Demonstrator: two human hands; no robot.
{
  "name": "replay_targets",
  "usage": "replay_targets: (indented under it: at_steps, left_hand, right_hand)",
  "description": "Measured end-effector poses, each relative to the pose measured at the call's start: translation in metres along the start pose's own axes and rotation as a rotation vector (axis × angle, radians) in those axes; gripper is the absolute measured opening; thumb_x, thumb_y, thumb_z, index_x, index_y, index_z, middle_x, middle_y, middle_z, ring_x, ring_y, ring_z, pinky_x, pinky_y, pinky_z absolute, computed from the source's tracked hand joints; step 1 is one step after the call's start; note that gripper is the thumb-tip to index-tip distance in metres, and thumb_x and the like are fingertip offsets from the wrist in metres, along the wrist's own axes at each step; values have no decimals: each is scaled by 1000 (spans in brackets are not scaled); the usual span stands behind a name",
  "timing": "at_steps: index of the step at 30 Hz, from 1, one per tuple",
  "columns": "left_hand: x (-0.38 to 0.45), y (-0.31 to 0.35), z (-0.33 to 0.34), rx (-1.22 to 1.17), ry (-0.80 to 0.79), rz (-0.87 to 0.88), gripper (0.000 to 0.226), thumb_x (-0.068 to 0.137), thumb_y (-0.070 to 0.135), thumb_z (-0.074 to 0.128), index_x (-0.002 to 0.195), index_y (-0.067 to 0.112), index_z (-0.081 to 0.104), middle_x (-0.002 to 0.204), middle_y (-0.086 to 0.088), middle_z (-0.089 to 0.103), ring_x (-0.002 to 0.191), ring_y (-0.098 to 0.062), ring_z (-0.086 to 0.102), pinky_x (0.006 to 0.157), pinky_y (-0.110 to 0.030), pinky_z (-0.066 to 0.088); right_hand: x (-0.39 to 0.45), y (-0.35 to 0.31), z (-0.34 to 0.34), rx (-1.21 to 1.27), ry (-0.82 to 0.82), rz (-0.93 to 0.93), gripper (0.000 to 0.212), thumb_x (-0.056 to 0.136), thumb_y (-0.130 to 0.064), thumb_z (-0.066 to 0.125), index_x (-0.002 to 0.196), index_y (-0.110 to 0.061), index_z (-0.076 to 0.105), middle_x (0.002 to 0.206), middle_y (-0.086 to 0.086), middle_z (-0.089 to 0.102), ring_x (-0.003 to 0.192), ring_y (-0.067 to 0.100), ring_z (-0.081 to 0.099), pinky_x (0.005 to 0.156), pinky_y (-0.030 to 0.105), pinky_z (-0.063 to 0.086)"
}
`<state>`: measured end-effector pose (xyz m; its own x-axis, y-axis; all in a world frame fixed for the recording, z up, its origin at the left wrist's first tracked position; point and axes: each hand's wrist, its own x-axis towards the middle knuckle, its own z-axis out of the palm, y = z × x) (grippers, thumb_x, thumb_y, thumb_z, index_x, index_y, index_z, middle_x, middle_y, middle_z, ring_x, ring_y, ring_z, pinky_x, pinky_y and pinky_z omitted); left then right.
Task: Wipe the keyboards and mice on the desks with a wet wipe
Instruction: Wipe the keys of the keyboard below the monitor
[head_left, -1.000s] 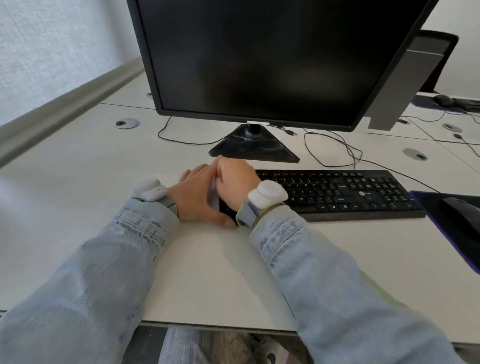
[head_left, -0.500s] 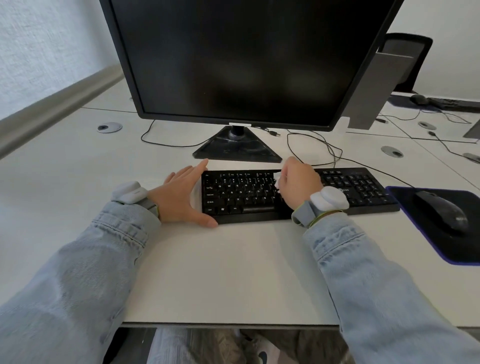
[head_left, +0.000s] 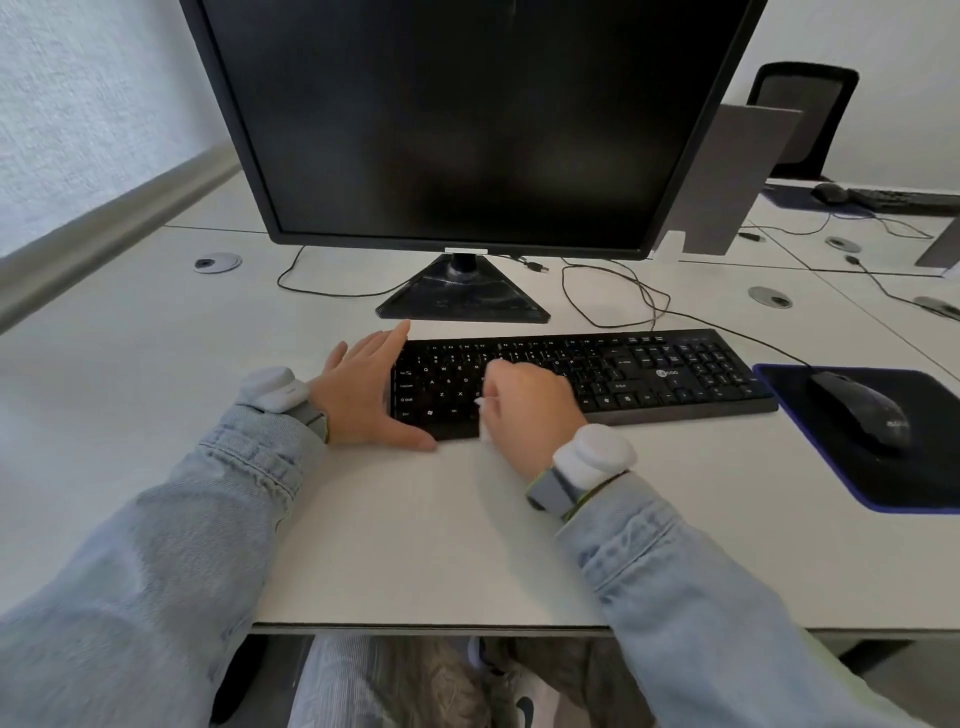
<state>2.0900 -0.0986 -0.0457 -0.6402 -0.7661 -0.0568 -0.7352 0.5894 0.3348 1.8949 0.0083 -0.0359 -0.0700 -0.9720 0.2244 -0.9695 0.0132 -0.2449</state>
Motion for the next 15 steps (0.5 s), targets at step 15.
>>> replay_targets:
  at_steps: [15]
  left_hand:
    - [-2,1,2,-58,0,6,167,29,107,47,160,20,-11,167,0,7,155,-17,-3,126,-45,-4]
  right_hand:
    - [35,28,-3,77,56,44,14,91,-14,50,82,-17,60,85,3,66,82,24,60,79,43,51]
